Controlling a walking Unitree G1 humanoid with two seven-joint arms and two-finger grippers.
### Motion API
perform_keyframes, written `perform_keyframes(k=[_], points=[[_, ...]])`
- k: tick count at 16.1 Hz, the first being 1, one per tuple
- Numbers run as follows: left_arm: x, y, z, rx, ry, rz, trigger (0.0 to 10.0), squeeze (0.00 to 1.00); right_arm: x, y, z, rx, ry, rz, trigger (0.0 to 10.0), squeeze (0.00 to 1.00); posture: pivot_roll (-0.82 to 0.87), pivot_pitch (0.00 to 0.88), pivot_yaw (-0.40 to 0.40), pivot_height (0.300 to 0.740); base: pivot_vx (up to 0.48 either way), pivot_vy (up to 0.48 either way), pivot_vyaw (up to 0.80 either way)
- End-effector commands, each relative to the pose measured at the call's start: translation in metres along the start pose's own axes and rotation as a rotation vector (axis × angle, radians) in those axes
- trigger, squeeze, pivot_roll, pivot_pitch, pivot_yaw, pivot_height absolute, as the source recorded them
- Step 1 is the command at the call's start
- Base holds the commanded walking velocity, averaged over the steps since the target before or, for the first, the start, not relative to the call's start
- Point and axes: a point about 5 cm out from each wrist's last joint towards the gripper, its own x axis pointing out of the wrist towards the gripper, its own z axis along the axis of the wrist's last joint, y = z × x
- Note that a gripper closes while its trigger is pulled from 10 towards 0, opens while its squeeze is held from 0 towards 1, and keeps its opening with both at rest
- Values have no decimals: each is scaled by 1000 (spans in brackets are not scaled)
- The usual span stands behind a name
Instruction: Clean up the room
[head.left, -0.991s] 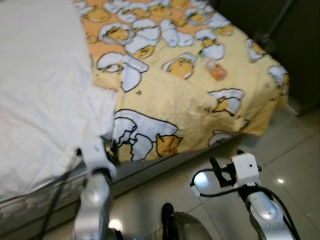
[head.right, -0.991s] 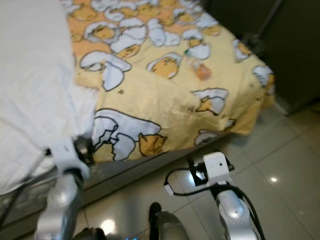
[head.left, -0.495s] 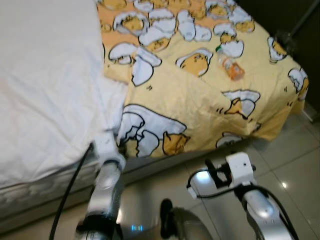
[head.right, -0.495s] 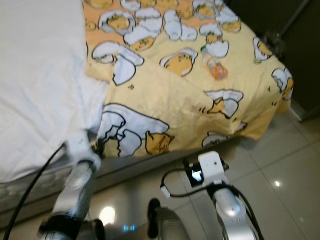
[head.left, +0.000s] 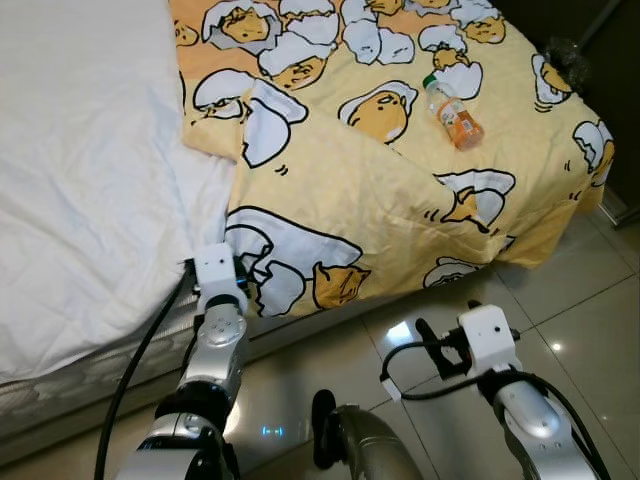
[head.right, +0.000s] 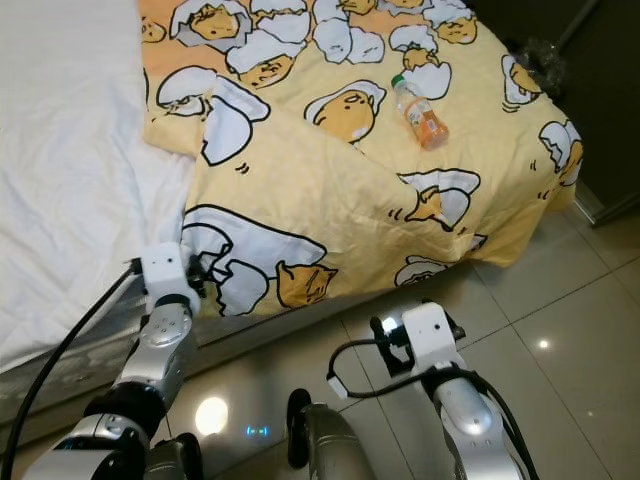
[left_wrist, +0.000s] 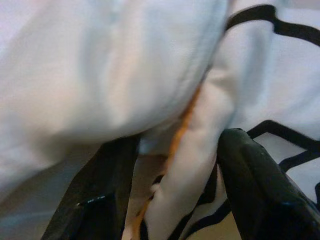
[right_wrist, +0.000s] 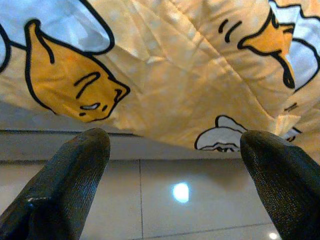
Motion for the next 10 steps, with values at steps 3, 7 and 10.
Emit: perform_keyframes(k=[3,7,10], points=[[-30,12,-16,28,-43,28,10000,0,-7,-6,-6,-8,33,-22,10000,0,-224,249,-120,736,0,0,0],[-47,9,-22,-34,-27,38,10000,1000,-3,0,-8,-7,43,9,10000,0,-188,243,-129,736,0,0,0],[-30,3,-19,-93,-2,10,10000,1000,2,0,-8,-22,44,29,10000,0,-190,224,-143,736,0,0,0]])
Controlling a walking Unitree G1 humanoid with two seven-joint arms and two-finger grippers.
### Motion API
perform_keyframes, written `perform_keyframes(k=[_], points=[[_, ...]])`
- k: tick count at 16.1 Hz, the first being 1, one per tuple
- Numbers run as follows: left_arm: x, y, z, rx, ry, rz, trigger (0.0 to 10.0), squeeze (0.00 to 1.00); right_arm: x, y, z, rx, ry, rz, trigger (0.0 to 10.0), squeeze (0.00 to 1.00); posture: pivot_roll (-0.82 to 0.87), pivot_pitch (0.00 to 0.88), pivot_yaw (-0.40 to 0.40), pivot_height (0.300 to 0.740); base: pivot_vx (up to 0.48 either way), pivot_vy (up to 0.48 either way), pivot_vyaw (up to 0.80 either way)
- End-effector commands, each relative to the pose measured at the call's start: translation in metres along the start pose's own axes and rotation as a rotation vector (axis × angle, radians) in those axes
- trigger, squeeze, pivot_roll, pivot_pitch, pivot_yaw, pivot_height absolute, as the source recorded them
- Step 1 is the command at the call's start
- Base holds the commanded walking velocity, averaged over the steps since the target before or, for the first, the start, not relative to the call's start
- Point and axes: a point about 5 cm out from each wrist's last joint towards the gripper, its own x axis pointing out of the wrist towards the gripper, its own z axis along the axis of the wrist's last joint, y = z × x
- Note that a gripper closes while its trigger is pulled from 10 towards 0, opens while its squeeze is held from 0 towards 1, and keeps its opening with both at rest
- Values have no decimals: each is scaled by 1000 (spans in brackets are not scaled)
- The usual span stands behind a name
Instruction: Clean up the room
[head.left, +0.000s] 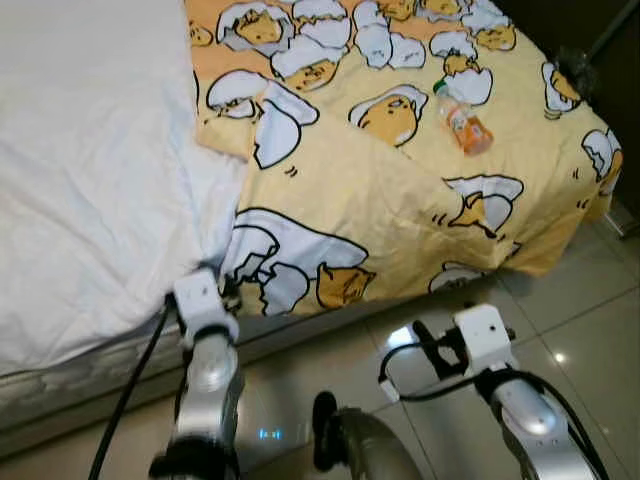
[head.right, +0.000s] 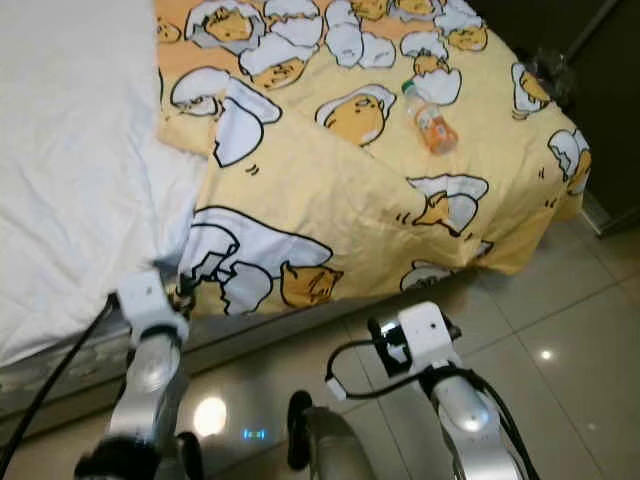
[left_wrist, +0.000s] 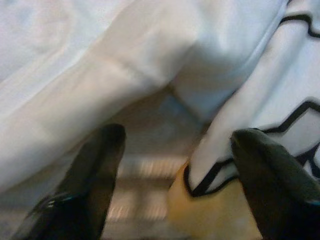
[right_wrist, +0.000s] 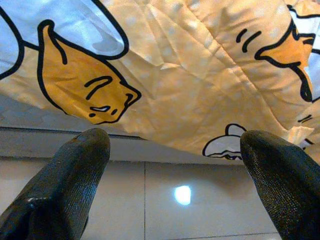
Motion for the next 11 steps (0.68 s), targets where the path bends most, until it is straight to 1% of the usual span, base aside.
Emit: perform_keyframes(k=[1,3,4,7,9,11], points=[[-1,0,-10,3,43,-2,10000,1000,-3,-3,-9,-17,36,4,10000,0,-190,221,-146,736,0,0,0],[6,-3,-14,-3,92,15,10000,1000,-4,-4,-10,-23,39,7,10000,0,-201,212,-149,736,0,0,0],[11,-5,-13,7,104,19,10000,0,-4,-4,-10,-26,40,7,10000,0,-206,212,-152,736,0,0,0],[21,-5,-11,-9,130,34,10000,0,-5,-5,-10,-32,44,9,10000,0,-215,217,-153,736,0,0,0],[24,-1,-13,-58,163,57,10000,0,-5,-5,-11,-33,48,9,10000,0,-217,221,-153,736,0,0,0],[27,2,-10,-79,157,73,10000,0,-6,-5,-11,-33,48,9,10000,0,-220,225,-153,736,0,0,0]])
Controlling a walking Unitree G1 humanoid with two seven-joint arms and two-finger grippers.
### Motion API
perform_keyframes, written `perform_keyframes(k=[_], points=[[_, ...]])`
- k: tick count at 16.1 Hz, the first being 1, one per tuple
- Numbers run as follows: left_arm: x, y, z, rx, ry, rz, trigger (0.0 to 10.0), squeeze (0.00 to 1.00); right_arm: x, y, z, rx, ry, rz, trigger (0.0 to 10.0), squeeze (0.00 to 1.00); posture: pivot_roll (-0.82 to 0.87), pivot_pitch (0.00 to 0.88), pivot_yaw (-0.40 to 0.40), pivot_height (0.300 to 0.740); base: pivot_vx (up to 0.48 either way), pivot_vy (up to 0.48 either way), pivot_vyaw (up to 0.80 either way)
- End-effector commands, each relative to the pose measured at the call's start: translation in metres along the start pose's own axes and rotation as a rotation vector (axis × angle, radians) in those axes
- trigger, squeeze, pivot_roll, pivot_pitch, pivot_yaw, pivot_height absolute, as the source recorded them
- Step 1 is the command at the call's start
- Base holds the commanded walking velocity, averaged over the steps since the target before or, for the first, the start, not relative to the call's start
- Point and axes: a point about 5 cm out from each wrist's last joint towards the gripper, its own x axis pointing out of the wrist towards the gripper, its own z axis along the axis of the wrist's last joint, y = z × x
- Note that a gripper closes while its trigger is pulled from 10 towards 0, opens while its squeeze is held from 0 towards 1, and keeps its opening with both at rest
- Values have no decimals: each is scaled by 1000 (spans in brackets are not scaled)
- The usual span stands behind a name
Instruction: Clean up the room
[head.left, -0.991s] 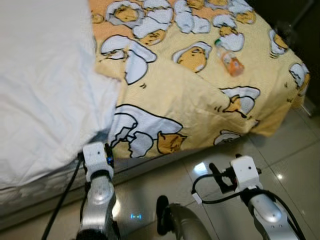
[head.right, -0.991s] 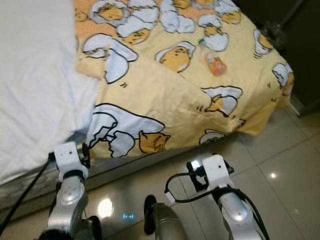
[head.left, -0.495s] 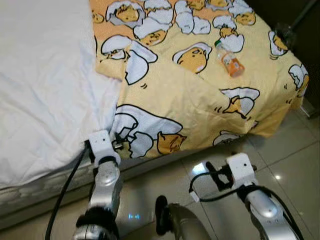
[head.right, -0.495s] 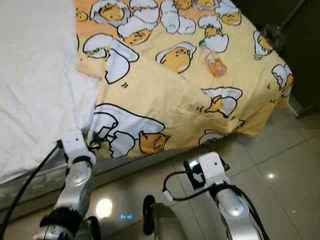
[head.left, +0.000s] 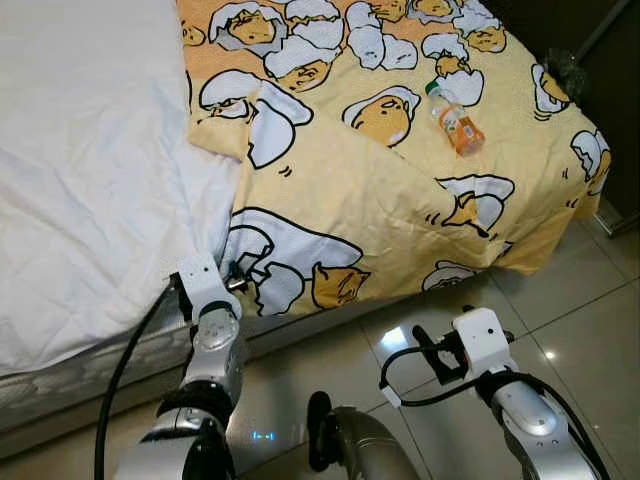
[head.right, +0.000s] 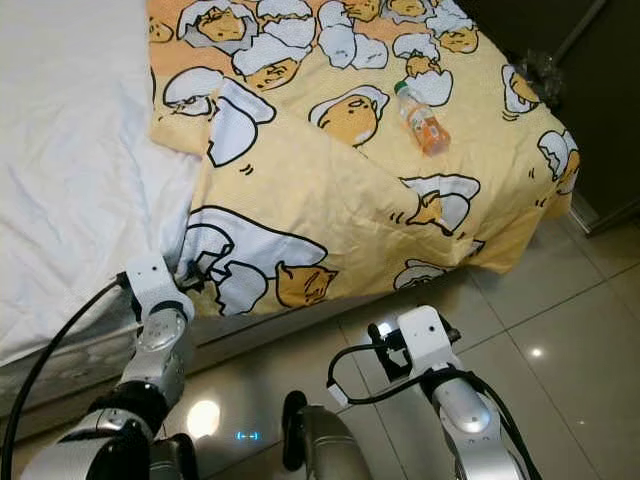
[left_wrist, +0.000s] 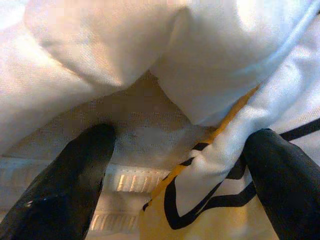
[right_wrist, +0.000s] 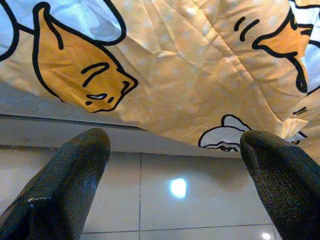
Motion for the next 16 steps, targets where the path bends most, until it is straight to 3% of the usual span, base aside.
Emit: perform_keyframes(k=[1,5,9,12,13,14,16], points=[[3,8,0,-13,-1,26,10000,0,-4,-5,-6,-15,26,-6,10000,0,-222,227,-154,736,0,0,0],[6,10,16,6,-101,31,10000,0,-5,-6,-7,-17,30,-11,10000,0,-226,229,-149,736,0,0,0],[-8,8,14,-17,-187,-2,10000,0,-9,-7,-11,-15,41,-15,10000,0,-219,234,-143,736,0,0,0],[-27,-6,-8,-40,-127,-96,10000,0,-9,-7,-14,-15,50,-13,10000,0,-202,237,-141,736,0,0,0],[-39,-24,-25,-64,-62,-164,10000,0,-8,-5,-15,-16,56,-4,10000,0,-196,236,-143,736,0,0,0],[-44,-34,-27,-80,-52,-194,10000,0,-7,-3,-15,-16,57,3,10000,0,-195,234,-146,736,0,0,0],[-38,-44,-16,-93,-80,-226,10000,0,-5,-3,-15,-19,57,7,10000,0,-195,231,-151,736,0,0,0]])
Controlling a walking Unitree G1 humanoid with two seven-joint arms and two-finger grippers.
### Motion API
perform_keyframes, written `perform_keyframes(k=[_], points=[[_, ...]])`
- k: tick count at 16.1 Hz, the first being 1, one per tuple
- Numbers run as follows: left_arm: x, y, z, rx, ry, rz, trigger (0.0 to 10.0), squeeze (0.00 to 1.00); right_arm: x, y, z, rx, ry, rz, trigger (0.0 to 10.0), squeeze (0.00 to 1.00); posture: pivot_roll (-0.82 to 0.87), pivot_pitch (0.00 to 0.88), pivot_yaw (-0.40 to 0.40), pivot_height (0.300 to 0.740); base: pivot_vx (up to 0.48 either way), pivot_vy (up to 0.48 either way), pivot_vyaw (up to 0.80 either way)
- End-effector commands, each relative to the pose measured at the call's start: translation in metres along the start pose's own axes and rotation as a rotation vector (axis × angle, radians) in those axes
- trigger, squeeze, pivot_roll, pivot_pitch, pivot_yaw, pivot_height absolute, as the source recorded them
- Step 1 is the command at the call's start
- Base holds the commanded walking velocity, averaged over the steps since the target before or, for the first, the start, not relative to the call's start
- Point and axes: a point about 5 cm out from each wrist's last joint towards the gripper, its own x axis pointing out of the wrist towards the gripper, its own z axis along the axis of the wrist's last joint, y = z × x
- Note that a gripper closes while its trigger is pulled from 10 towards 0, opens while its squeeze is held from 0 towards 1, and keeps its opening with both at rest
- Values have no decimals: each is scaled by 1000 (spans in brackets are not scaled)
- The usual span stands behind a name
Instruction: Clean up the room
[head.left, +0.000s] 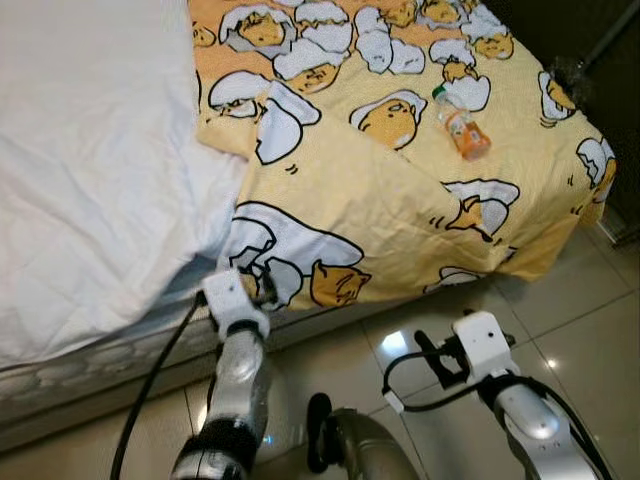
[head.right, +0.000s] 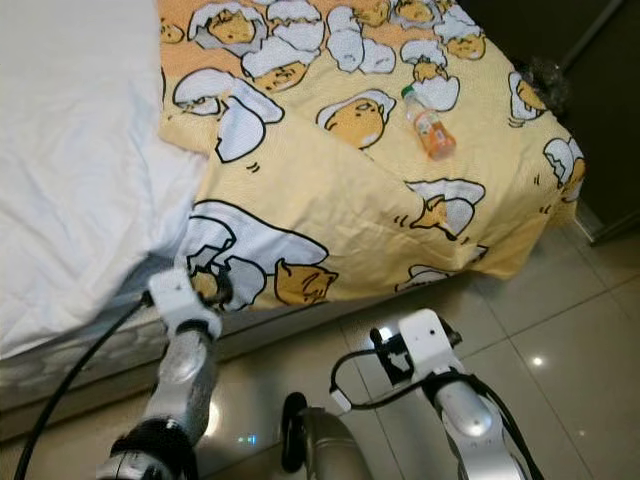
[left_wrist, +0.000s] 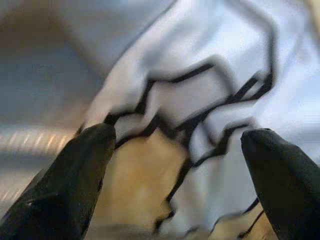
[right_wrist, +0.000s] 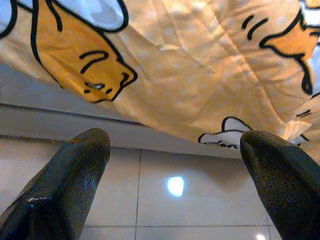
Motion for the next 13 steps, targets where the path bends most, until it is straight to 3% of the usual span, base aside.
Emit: perform_keyframes(k=[1,4,5,7,11,13], points=[[0,-6,-1,-11,6,-23,10000,0,-3,-2,-6,-4,24,-2,10000,0,-195,231,-151,736,0,0,0],[16,0,27,30,-82,4,10000,0,-5,-5,-7,-13,26,-5,10000,0,-221,221,-148,736,0,0,0],[15,3,33,59,-121,13,10000,0,-6,-6,-8,-14,26,-10,10000,0,-226,222,-146,736,0,0,0],[0,24,37,149,-184,75,10000,0,-9,-7,-12,-12,36,-20,10000,0,-217,227,-137,736,0,0,0],[-14,45,24,185,-135,115,10000,0,-9,-1,-13,-12,37,0,10000,0,-200,226,-137,736,0,0,0],[-28,42,15,204,-104,85,10000,0,-7,-1,-14,-15,38,6,10000,0,-191,222,-139,736,0,0,0]])
